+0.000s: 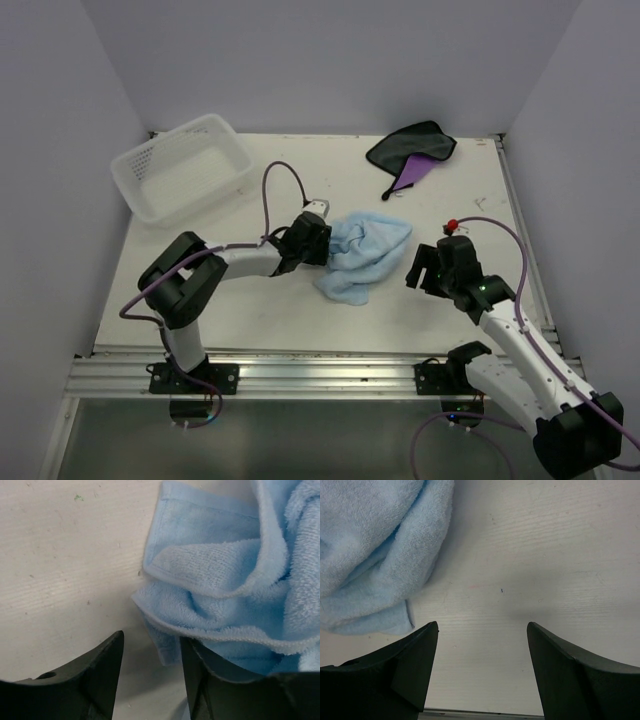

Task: Roll the towels
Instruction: Flatten the towel

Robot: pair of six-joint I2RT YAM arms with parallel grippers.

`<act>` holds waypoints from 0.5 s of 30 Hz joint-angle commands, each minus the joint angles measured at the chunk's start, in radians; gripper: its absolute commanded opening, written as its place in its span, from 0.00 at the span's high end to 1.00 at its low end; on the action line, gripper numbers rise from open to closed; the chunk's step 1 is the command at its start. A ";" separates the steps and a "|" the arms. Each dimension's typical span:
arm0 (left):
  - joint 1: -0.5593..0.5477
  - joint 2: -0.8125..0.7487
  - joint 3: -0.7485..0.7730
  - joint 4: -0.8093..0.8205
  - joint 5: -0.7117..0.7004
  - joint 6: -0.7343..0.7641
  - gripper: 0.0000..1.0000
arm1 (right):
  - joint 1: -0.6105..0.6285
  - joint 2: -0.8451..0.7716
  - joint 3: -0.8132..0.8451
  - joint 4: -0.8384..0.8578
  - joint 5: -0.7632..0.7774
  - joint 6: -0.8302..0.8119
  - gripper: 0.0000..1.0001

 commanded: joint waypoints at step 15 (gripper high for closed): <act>-0.038 0.091 -0.007 -0.158 -0.132 -0.046 1.00 | 0.002 -0.053 -0.005 0.033 -0.043 -0.022 0.28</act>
